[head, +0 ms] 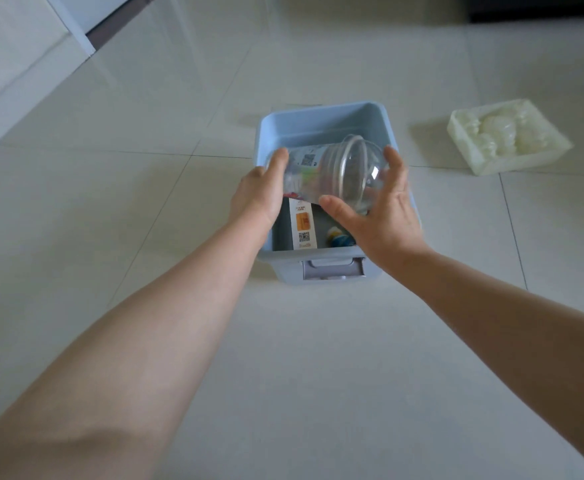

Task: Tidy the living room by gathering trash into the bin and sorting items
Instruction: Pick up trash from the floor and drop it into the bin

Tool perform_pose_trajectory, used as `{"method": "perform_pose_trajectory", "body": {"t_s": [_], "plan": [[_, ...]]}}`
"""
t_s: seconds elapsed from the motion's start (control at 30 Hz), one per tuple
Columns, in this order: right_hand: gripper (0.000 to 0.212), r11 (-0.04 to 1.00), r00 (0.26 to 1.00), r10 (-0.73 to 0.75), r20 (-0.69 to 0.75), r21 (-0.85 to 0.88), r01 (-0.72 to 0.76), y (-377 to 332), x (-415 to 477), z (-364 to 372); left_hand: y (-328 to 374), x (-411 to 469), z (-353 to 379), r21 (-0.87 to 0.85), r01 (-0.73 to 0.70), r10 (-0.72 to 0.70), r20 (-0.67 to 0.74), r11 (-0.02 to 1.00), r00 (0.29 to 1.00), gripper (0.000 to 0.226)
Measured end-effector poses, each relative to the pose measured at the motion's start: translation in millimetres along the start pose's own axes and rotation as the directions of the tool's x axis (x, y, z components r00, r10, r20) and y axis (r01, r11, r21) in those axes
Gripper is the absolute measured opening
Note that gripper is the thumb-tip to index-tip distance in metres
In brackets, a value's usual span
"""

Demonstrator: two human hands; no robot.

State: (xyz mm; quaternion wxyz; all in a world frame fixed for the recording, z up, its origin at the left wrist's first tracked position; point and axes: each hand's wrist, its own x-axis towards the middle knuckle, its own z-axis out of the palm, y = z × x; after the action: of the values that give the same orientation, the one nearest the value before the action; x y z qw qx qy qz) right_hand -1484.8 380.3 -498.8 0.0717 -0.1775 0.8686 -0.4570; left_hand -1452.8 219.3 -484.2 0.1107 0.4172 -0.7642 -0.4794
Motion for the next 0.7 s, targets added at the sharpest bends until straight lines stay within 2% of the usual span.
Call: {"method": "perform_pose_trajectory", "body": {"t_s": [0.07,0.13,0.2,0.27,0.33,0.43,0.57,0.7], "plan": [[0.104,1.0,0.999,-0.003,-0.045,-0.026,0.002,2,4,-4,-1,-2,3,0.121,-0.039,0.037,0.021,0.992,0.999,0.068],[0.099,0.998,0.997,-0.007,-0.072,-0.068,0.002,5,6,-9,-5,3,5,0.262,-0.053,0.062,-0.024,0.964,0.998,0.058],[0.095,0.994,0.996,-0.006,-0.089,-0.11,-0.004,8,9,-13,-11,9,6,0.379,-0.031,0.081,-0.118,0.925,0.99,0.049],[0.093,0.989,0.994,-0.002,-0.111,-0.145,-0.014,11,11,-16,-19,12,7,0.444,0.029,0.045,-0.155,0.896,0.987,0.052],[0.097,0.984,0.994,-0.003,-0.106,-0.18,-0.017,13,13,-18,-28,13,9,0.447,0.067,-0.004,-0.141,0.892,0.99,0.053],[0.105,0.975,0.996,-0.017,-0.089,-0.223,-0.003,17,16,-21,-36,12,10,0.444,0.043,0.007,-0.11,0.895,0.994,0.052],[0.096,0.949,0.994,-0.065,-0.092,-0.313,0.033,15,22,-26,-35,9,1,0.38,0.066,-0.038,-0.079,0.923,0.996,0.042],[0.096,0.91,0.989,-0.118,-0.089,-0.409,0.072,10,30,-30,-36,5,-4,0.392,0.103,-0.137,0.06,0.914,0.989,0.052]]}}
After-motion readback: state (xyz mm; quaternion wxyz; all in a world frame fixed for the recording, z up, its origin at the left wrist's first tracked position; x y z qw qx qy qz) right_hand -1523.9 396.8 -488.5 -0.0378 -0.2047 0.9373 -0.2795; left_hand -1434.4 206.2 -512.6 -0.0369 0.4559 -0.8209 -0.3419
